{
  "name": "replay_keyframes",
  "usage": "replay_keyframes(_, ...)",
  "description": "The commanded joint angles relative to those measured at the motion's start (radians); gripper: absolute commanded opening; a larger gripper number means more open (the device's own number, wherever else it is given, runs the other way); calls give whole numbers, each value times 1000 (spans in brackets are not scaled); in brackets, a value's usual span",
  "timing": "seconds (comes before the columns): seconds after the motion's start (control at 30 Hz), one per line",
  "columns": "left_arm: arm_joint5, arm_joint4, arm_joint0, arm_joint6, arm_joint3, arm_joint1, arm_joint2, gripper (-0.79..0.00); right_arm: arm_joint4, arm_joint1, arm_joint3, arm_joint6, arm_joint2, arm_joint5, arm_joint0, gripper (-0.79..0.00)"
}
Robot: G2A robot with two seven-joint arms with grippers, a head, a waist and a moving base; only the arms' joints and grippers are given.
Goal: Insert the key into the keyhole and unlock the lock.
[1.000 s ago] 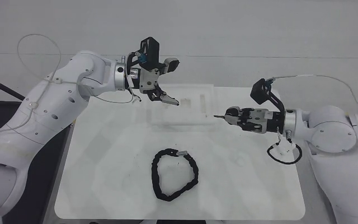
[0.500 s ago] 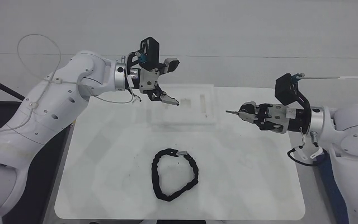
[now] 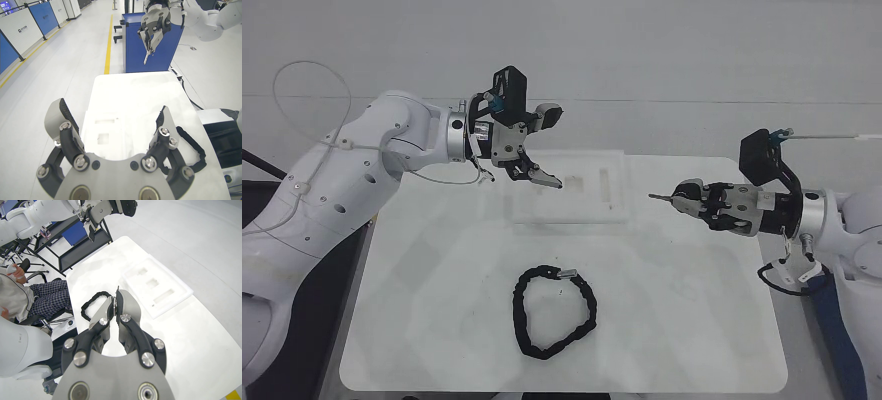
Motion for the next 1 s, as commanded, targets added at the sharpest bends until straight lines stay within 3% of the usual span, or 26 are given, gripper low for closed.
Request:
replay_keyframes(0.0, 0, 0, 0, 0, 0, 0, 0, 0, 0, 0, 0, 0, 0, 0, 0, -785)
replay_keyframes(0.13, 58, 12, 44, -22, -18, 1, -3, 0, 0, 0, 0, 0, 0, 0, 0, -785)
replay_keyframes(0.4, 85, 62, 153, -40, -47, 5, -13, 0, 0, 0, 0, 0, 0, 0, 0, -785)
replay_keyframes(0.97, 108, 380, 387, 3, -126, 18, -28, 0, 0, 0, 0, 0, 0, 0, 0, -785)
